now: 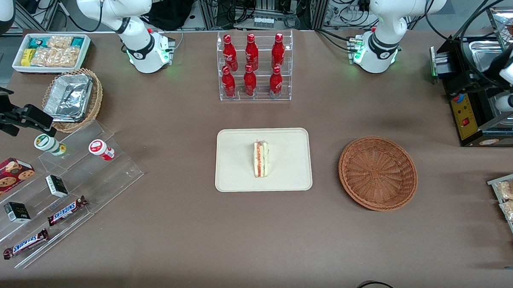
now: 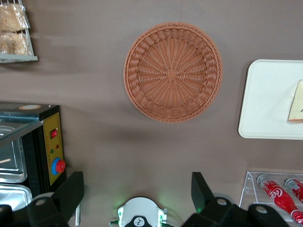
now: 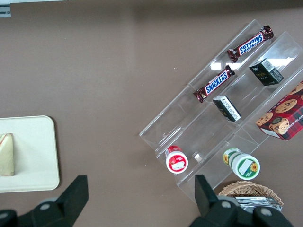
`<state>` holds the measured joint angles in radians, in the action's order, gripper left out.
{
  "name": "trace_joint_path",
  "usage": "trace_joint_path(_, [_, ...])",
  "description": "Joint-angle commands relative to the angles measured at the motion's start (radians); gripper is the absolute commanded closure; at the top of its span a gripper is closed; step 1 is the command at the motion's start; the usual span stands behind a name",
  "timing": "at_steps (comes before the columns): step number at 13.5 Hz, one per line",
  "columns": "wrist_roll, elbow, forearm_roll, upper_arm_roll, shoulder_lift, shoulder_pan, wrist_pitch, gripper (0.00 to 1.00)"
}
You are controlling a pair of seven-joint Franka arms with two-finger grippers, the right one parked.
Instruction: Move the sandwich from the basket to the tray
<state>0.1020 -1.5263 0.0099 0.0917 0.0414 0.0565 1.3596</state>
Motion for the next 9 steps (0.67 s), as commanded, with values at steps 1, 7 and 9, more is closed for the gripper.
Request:
trace_joint_path(1, [-0.015, 0.092, -0.001, -0.012, -0.063, -0.017, -0.030, 0.00])
trace_joint_path(7, [-0.039, 0.092, -0.007, -0.009, -0.064, 0.009, -0.024, 0.00])
trace_joint_path(9, [-0.044, 0.090, -0.005, -0.009, -0.064, 0.016, -0.024, 0.00])
